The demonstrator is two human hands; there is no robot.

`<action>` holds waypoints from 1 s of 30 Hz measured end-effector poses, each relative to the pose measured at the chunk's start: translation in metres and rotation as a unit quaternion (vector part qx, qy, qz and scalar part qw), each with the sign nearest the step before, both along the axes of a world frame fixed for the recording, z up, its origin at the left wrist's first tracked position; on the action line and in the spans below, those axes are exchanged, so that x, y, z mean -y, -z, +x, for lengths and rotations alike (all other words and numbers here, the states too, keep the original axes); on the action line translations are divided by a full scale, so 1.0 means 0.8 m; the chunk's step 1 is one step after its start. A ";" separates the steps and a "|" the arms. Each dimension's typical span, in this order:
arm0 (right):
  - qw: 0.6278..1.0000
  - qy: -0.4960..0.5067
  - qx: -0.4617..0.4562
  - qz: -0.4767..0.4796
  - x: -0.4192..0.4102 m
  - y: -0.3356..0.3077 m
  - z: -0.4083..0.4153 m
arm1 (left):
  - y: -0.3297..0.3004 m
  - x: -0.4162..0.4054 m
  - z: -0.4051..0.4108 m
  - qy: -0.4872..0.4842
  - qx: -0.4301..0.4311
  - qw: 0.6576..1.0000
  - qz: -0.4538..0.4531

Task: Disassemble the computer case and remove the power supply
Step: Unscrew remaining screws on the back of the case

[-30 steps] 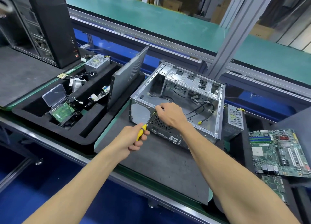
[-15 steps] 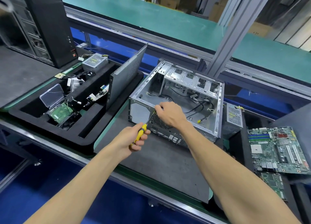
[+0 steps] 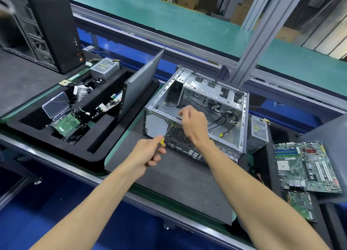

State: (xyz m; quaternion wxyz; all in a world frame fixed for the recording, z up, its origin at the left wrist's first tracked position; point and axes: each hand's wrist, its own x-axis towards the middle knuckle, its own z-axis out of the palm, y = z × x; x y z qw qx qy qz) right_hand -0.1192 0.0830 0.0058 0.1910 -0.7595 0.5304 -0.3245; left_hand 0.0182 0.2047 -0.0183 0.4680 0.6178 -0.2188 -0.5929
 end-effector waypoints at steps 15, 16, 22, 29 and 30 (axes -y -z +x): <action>0.628 0.074 0.591 0.502 -0.058 0.034 0.025 | -0.008 -0.001 0.007 0.044 -0.306 0.950 0.047; 0.604 0.064 0.606 0.513 -0.056 0.032 0.028 | -0.008 -0.001 0.007 0.044 -0.312 0.948 0.049; 0.494 0.071 0.679 0.539 -0.055 0.035 0.038 | -0.009 -0.008 0.008 0.050 -0.309 0.949 0.051; 0.465 0.089 0.694 0.542 -0.049 0.032 0.046 | 0.000 -0.021 0.019 0.014 -0.296 0.954 0.053; 0.465 0.090 0.695 0.541 -0.049 0.032 0.047 | 0.001 -0.023 0.021 0.006 -0.297 0.953 0.053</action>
